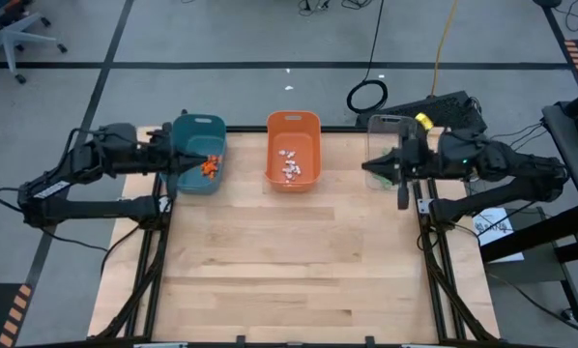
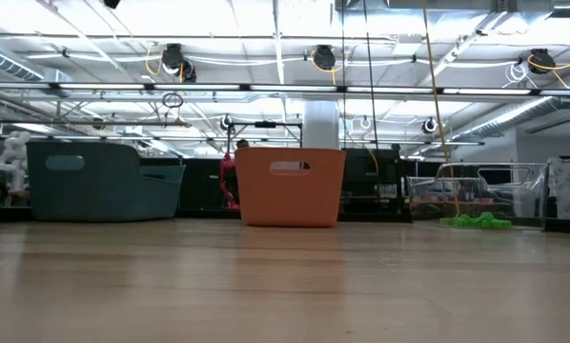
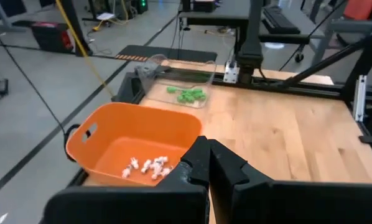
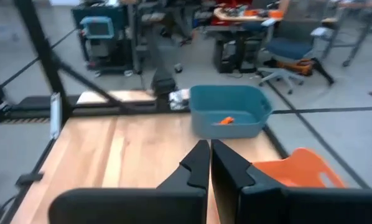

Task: Sort Halloween decoration
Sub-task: Return to Home Position

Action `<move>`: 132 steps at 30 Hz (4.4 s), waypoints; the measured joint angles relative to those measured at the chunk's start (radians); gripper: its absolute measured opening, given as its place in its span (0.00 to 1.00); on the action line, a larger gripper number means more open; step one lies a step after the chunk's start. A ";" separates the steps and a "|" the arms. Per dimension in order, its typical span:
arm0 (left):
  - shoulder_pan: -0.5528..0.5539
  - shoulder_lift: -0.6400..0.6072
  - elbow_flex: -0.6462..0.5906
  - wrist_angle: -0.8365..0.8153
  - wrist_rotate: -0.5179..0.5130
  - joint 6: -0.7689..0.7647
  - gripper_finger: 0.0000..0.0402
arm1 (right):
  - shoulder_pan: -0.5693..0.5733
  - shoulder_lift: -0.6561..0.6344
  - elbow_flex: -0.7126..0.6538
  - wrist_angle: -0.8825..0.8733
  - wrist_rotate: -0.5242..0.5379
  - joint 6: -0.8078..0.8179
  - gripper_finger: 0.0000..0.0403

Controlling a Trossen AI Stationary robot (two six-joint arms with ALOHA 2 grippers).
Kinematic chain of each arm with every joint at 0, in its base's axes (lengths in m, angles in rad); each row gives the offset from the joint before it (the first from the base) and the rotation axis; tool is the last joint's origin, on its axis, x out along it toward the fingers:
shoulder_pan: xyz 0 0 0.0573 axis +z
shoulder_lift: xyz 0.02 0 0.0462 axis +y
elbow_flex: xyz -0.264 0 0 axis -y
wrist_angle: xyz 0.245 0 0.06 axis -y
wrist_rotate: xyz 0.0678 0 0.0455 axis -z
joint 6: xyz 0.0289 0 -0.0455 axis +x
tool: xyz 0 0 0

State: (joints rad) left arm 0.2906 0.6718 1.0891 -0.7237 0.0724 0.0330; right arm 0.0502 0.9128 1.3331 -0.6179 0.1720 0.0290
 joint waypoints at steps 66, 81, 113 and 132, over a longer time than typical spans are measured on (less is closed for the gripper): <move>-0.153 -0.560 -0.933 0.585 0.036 -0.168 0.00 | 0.016 -0.562 -1.266 0.914 -0.153 0.096 0.00; -0.220 -0.562 -1.056 0.799 -0.024 -0.158 0.00 | 0.016 -0.600 -1.315 0.937 -0.122 0.082 0.00; -0.286 -0.581 -1.056 0.835 -0.040 -0.159 0.00 | 0.016 -0.911 -1.317 0.647 -0.176 0.049 0.00; -0.358 -0.671 -1.055 0.683 -0.100 -0.102 0.00 | 0.016 -0.911 -1.317 0.651 -0.175 0.081 0.00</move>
State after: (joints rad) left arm -0.0669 0.0006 0.0338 -0.0403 -0.0280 -0.0686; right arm 0.0666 0.0017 0.0158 0.0326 -0.0027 0.1099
